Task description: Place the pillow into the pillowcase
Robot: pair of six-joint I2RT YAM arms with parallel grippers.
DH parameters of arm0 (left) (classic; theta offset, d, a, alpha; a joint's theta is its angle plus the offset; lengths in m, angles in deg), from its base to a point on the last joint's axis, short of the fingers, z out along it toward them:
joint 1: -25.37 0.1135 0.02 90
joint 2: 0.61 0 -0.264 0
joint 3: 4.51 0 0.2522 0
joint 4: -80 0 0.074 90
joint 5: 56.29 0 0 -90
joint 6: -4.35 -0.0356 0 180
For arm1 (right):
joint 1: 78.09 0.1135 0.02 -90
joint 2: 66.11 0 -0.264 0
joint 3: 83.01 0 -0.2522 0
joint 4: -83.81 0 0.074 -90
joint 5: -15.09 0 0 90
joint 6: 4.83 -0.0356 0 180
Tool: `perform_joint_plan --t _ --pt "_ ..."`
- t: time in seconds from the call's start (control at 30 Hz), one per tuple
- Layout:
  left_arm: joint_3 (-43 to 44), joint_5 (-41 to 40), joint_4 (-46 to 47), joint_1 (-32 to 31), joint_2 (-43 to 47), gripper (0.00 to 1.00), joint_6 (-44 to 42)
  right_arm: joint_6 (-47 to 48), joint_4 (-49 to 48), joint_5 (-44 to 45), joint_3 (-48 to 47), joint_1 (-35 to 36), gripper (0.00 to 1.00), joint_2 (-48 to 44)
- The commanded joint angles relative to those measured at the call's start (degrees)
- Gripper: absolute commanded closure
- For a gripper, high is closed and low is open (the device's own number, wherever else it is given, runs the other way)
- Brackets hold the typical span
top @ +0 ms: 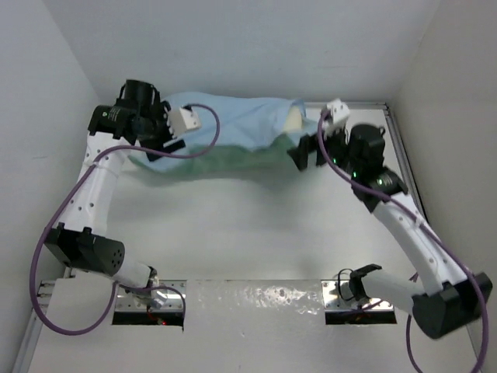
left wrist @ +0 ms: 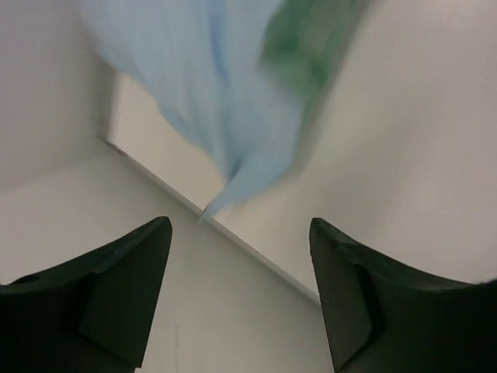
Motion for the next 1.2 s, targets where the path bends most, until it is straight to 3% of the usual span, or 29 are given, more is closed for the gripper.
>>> perform_joint_plan --t 0.0,0.03,0.13,0.17,0.2,0.27,0.33,0.37,0.4,0.57,0.7,0.8,0.9,1.03,1.07,1.17 --pt "-5.2 -1.8 -10.5 0.6 9.8 0.29 -8.5 -7.5 -1.0 2.0 14.7 -0.3 0.01 -14.2" --pt "-3.6 0.4 -10.5 0.6 10.5 0.22 -8.0 -9.3 -2.1 4.6 19.0 -0.3 0.01 -17.0" --pt "-0.5 6.6 -9.0 0.5 9.0 0.19 -4.6 -10.8 1.3 14.3 21.3 -0.3 0.01 -23.6" --pt "-0.7 7.9 -7.5 0.3 8.4 0.20 -0.5 -10.9 2.7 16.1 21.3 -0.2 0.10 -24.1" --pt "-1.4 8.9 -3.1 -0.2 6.7 0.25 2.5 -10.8 5.3 19.1 20.8 -0.3 0.29 -23.5" --pt "-4.4 8.6 0.9 -1.5 3.8 0.27 10.4 -11.7 9.2 22.3 20.1 -0.3 0.88 -21.4" --pt "-6.7 5.7 7.0 -2.2 -2.2 0.24 16.1 -13.8 10.8 26.0 19.2 -0.3 0.87 -16.4" --pt "-6.7 4.3 8.2 -2.6 -4.8 0.18 20.2 -14.7 11.7 27.5 18.6 -0.3 0.68 -14.1" --pt "-6.2 1.3 10.4 -2.6 -10.0 0.14 22.1 -17.1 13.6 30.9 17.0 -0.3 0.68 -9.3" --pt "-8.7 -9.6 19.9 -2.4 -20.6 0.12 27.0 -19.0 12.4 32.4 13.4 -0.8 0.81 4.6" --pt "-15.0 -16.0 27.3 -1.2 -24.1 0.12 26.7 -22.3 6.2 33.1 12.7 -1.0 0.99 14.5" --pt "-19.0 -17.1 30.3 0.9 -23.7 0.12 26.2 -23.9 -1.2 31.2 15.5 -1.2 1.00 20.5" --pt "-21.1 -19.5 32.4 3.4 -23.4 0.12 25.3 -25.8 -6.0 21.4 16.8 -0.3 1.00 27.3" --pt "-17.5 -17.4 31.3 7.9 -23.0 0.09 26.4 -25.5 -9.3 18.4 17.1 7.2 1.00 31.0" --pt "-15.5 -15.1 30.3 8.6 -22.4 0.02 27.0 -25.3 -9.3 18.1 17.1 9.0 1.00 31.0" --pt "-3.5 -7.0 22.9 5.9 -20.4 0.00 28.2 -24.8 -10.4 14.1 18.1 18.0 1.00 28.7"
